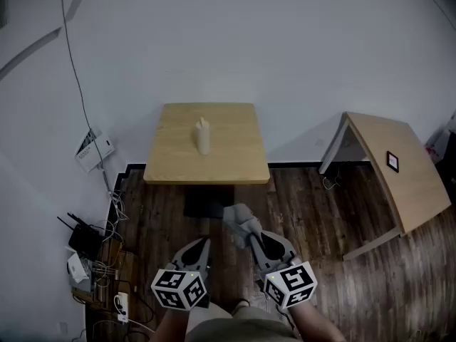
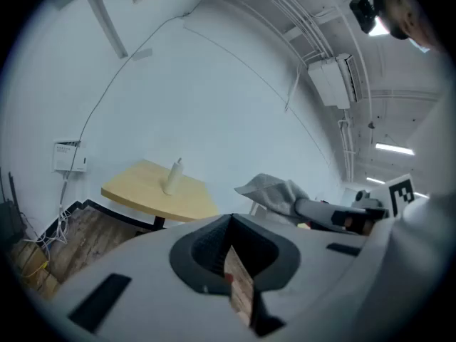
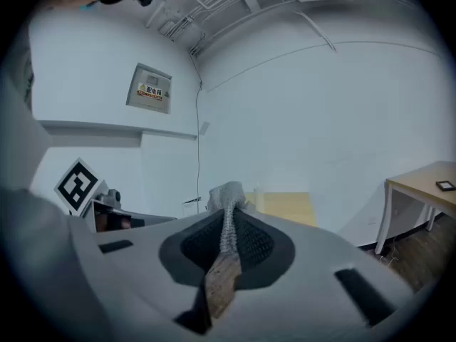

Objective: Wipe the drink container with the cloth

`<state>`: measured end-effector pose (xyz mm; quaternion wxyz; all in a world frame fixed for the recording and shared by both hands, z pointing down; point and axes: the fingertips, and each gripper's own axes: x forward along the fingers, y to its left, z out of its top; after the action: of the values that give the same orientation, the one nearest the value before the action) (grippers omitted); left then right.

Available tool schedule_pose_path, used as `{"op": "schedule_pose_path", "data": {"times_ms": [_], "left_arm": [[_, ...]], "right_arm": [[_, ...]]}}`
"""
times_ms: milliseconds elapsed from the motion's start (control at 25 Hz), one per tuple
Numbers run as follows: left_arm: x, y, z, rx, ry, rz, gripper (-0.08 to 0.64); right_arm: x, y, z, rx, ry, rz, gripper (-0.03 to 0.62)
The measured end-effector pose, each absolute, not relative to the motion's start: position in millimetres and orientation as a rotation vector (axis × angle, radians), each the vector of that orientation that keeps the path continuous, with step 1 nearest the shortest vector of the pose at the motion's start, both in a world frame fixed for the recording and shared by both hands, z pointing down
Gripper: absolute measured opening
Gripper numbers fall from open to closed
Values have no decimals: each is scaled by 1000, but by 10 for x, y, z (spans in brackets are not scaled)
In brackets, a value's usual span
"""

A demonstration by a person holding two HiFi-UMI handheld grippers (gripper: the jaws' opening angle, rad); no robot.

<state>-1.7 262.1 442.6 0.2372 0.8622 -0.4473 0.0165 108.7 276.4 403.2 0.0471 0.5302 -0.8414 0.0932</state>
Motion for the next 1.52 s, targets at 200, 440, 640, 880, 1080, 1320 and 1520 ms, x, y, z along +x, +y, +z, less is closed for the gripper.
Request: {"op": "schedule_pose_path", "data": {"times_ms": [200,440,640,880,1080,1320,1520], "left_arm": [[-58,2745,4335,2372,-1325,68,2],[-41,2956,4330,2352,-1376,42,2],[33,3032,4394,2332,-1418,49,3],[68,2900,4541,2312,-1455,108,3],[204,2579,4554,2332,-1394,60,3],[261,2003,4581,2326,-1371,62,3],[205,1497,4566,2316,-1341,44,3]], "right_arm": [[1126,2912,4016,1617,-2593,301,23],[1138,3099,4110,1572,-2665,370,25],[1174,3129,4173,1532,-2705,425,25],[1314,3034,4202,1563,-2679,459,25],[1475,2808,4246,1624,-2638,488,25],[1593,2286,4213,1684,-2610,472,25],[1511,1781,4168,1678,-2612,468,25]]}}
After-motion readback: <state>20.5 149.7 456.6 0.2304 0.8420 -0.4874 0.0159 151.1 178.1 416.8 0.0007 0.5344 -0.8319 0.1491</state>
